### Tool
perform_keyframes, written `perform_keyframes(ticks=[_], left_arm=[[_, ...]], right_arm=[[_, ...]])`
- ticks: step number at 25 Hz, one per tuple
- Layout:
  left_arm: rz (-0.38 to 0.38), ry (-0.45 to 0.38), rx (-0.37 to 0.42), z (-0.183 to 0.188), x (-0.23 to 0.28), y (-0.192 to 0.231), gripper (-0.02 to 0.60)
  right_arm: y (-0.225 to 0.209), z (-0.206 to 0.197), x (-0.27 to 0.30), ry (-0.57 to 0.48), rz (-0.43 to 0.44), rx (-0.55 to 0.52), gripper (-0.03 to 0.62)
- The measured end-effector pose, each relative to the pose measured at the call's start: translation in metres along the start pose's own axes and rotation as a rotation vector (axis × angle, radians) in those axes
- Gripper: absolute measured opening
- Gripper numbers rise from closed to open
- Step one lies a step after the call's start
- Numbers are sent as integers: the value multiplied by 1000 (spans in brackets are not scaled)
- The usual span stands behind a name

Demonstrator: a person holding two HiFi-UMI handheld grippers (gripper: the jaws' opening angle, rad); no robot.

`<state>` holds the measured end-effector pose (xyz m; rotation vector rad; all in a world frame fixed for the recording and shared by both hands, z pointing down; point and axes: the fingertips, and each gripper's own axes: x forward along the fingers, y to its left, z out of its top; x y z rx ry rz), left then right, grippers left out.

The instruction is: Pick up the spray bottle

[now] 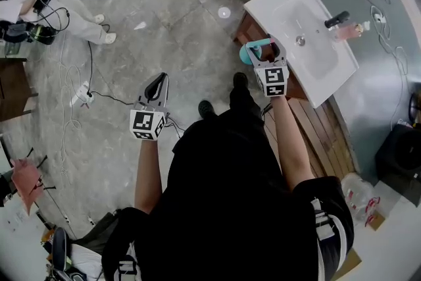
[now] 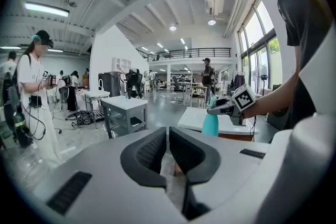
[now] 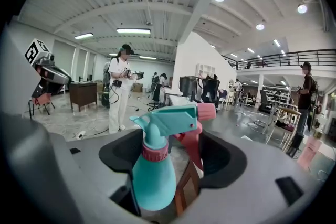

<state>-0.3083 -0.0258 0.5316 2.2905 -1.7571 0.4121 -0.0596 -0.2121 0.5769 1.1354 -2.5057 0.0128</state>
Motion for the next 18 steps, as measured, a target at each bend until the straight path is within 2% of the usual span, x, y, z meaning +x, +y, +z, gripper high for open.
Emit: perform_keyframes(ticks=[18], left_arm=[[-74,3,15,-13,-20,9,35]], right_arm=[[22,-17,-34,35,-95,19,351]])
